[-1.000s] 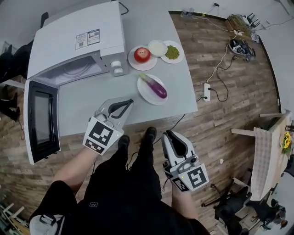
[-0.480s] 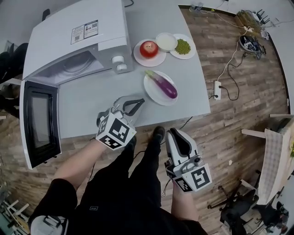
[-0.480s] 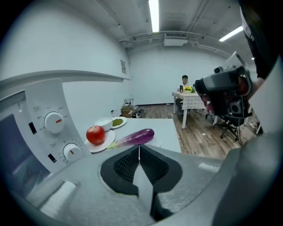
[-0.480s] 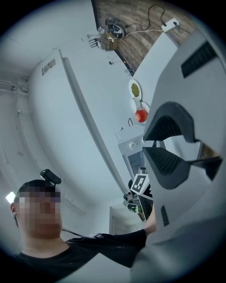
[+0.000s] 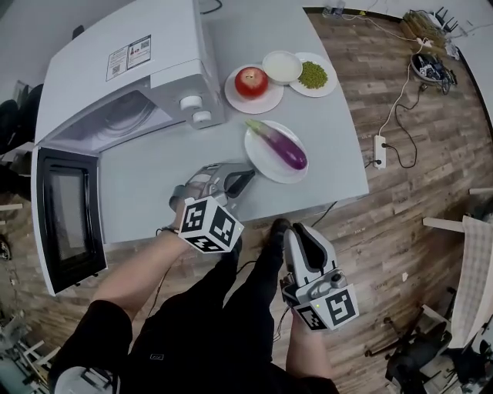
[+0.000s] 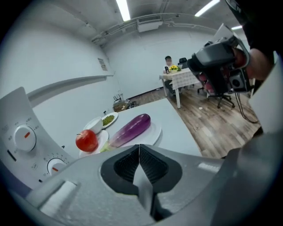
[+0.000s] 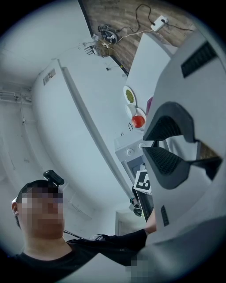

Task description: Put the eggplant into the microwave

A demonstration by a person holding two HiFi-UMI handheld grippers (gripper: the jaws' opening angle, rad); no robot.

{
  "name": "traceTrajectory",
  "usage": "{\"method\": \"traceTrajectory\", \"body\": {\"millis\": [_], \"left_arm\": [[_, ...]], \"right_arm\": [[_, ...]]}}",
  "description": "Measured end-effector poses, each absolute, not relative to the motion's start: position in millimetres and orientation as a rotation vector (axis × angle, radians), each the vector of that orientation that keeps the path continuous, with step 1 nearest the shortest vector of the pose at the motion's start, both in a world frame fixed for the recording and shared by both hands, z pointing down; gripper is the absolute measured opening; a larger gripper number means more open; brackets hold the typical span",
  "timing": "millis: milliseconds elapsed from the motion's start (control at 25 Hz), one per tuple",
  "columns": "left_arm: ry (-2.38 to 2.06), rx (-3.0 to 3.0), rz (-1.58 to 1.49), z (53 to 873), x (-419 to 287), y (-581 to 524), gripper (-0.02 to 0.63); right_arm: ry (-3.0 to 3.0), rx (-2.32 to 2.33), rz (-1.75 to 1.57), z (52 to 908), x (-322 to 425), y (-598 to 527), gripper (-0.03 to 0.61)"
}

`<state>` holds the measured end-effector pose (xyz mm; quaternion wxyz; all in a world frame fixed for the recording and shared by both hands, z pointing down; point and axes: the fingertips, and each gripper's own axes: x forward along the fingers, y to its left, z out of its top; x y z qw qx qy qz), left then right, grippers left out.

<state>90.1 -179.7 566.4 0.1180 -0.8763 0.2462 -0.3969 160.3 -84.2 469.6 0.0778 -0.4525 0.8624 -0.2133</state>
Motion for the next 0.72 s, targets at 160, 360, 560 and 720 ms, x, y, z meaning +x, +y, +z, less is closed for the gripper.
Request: {"method": "traceTrajectory", "body": {"millis": [160, 360, 560, 720], "left_arm": [[0.627, -2.451, -1.248, 585.0, 92.5, -185.9, 0.011], [0.555, -2.372, -1.32, 604.9, 94.0, -190.1, 0.016], [0.479, -2.263, -1.345, 611.7, 95.6, -190.5, 0.079], [0.413, -2.154, -1.364, 614.7, 96.6, -194.2, 0.091]], "right_arm": [[2.556, -1.381, -0.65, 481.2, 162.6, -80.4, 0.055], [2.536, -1.411, -0.66, 486.5, 163.8, -75.2, 0.055], [2.522, -1.441, -0.653, 485.4, 166.2, -71.8, 0.055], [2.51, -1.457, -0.652, 485.3, 166.0, -69.5, 0.055]]}}
